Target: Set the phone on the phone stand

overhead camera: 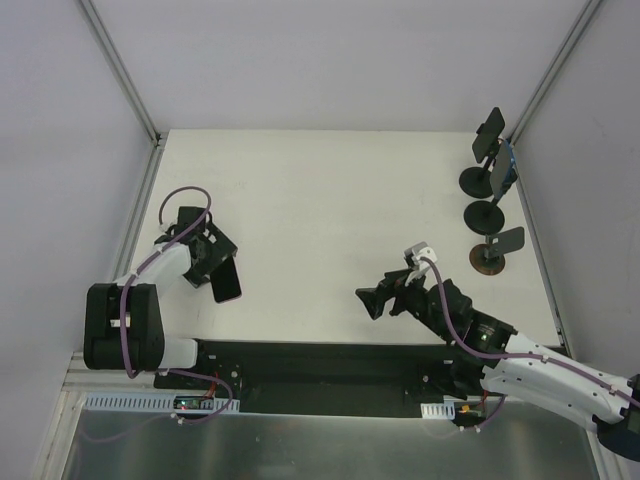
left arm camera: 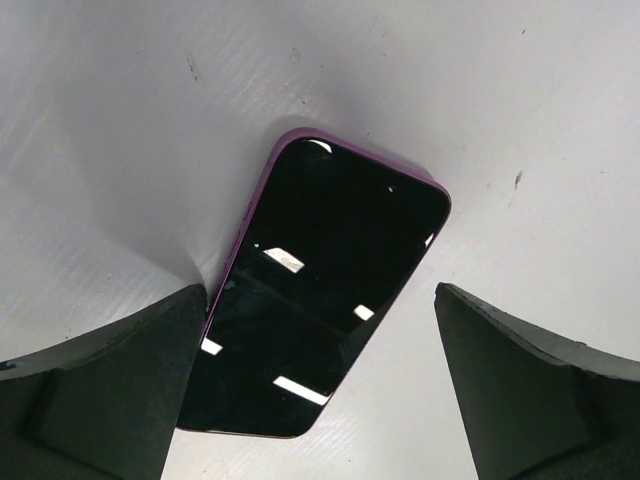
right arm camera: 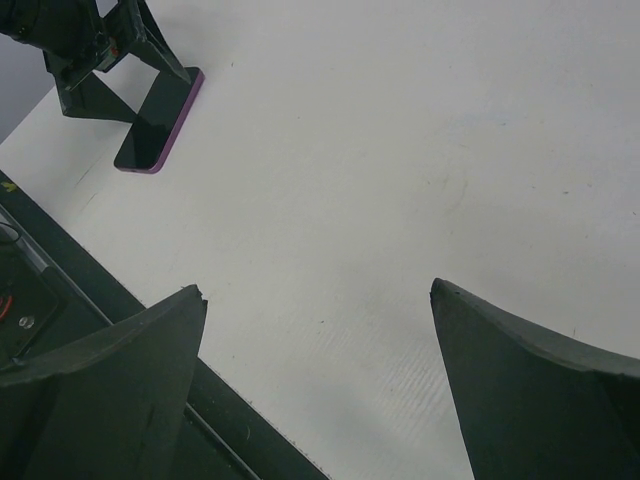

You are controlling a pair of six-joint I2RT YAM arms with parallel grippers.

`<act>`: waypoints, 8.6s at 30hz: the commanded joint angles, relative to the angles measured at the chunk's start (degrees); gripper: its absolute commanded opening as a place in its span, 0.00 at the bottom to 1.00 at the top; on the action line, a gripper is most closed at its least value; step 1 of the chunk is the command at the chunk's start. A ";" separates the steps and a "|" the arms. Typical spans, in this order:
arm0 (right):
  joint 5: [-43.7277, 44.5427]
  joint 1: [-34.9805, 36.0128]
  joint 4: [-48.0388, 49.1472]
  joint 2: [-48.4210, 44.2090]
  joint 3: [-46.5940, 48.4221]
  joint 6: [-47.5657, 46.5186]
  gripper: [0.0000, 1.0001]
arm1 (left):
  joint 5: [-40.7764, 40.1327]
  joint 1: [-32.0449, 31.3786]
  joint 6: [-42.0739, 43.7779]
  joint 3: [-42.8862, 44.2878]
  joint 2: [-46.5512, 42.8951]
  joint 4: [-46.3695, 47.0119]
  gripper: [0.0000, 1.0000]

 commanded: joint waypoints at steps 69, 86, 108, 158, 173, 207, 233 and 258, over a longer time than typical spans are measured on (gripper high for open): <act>2.51 -8.90 -24.87 5.81 14.13 5.60 0.96 | -9.78 -26.82 -2.82 1.98 3.01 -4.02 0.00; -48.31 -23.08 -7.55 40.16 24.66 15.72 0.84 | -0.80 -40.97 19.06 -7.69 -21.52 11.71 0.00; -49.72 -9.89 0.08 67.69 45.07 21.60 0.33 | 2.96 -44.94 23.20 -17.10 -37.26 16.90 0.00; 3.03 -61.29 -21.98 5.28 25.65 -38.33 0.00 | 24.68 -27.10 25.66 23.96 -9.58 10.84 0.75; -28.09 -85.47 -16.26 13.81 30.31 -29.90 0.00 | 24.41 -25.25 25.40 19.99 -12.57 12.33 0.75; -4.79 -86.79 -23.03 11.79 24.86 -34.83 0.00 | 26.26 -25.52 24.08 18.93 -9.31 13.56 0.75; -24.13 -86.79 -27.42 9.69 24.15 -19.99 0.00 | 26.96 -25.34 23.81 18.93 -8.26 13.83 0.75; -36.88 -85.56 -27.61 12.48 30.92 -31.83 0.00 | 27.23 -25.43 23.72 18.93 -7.56 13.83 0.76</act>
